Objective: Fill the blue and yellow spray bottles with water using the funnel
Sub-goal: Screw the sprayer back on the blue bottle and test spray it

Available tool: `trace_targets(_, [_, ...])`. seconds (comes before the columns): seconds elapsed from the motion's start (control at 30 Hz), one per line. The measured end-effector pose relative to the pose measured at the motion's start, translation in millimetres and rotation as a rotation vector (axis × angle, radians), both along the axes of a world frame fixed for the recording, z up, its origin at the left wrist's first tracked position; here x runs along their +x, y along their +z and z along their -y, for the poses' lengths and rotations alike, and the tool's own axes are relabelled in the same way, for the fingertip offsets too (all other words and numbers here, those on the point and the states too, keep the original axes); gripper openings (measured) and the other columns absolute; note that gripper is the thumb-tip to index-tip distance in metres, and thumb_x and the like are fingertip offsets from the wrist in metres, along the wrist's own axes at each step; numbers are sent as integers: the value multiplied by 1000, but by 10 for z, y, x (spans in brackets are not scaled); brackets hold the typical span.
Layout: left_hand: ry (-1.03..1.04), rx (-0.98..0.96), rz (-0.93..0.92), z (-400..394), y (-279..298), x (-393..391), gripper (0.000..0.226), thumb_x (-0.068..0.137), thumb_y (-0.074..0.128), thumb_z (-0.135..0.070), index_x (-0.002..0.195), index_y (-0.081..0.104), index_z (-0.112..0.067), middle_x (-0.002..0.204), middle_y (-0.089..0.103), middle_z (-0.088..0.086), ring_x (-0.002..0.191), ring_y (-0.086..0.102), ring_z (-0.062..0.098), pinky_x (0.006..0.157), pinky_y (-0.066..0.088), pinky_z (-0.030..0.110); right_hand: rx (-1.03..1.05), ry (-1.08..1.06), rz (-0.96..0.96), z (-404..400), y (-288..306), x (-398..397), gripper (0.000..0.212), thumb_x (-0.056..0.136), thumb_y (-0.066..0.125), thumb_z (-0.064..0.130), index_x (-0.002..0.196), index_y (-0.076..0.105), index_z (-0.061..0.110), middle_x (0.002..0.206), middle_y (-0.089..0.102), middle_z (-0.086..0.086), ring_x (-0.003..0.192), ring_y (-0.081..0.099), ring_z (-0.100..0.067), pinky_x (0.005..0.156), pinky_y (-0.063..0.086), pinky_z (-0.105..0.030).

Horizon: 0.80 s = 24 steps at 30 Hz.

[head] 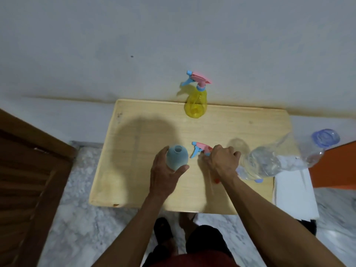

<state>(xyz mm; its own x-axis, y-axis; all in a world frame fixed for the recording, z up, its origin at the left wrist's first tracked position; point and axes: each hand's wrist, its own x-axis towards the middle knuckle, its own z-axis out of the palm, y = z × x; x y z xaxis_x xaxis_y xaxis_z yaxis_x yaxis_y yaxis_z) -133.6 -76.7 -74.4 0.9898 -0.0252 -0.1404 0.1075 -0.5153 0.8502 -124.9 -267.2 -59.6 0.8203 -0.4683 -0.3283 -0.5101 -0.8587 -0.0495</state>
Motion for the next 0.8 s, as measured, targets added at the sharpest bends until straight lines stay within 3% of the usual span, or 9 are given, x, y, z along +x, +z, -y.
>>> trace_targets(0.2, [35,-33,22,73,-125,60,83,66,88,-42,137,51,-18,132,60,-2,116,58,16,90,53,33,36,-59,7,28,-98,78,37,99,46,44,106,62,11,107,69,-11,108,56,-33,96,33,-42])
trace_targets(0.33, [22,-58,26,98,-203,111,86,64,88,-47,137,49,-23,132,60,-5,114,60,15,91,56,40,40,-71,-12,38,-182,118,47,89,52,56,106,62,12,103,69,-7,104,58,-30,94,34,-42])
trace_targets(0.5, [30,-71,31,108,-260,111,81,65,91,-39,132,47,-26,125,61,-6,108,61,16,84,57,43,107,-141,7,6,-190,185,42,89,52,50,105,61,12,102,69,-7,104,57,-29,94,34,-44])
trace_targets(0.67, [32,-98,35,107,-251,130,76,67,89,-40,130,50,-24,123,62,-4,108,62,17,85,56,44,292,-296,97,12,-92,274,54,82,59,62,106,63,14,102,70,-4,107,60,-29,99,35,-45])
trace_targets(0.8, [42,-144,45,58,-186,135,75,65,80,-53,129,53,-26,123,63,-7,109,62,16,85,57,47,425,-404,231,8,180,347,42,80,67,61,93,71,21,89,70,2,91,61,-24,96,39,-42])
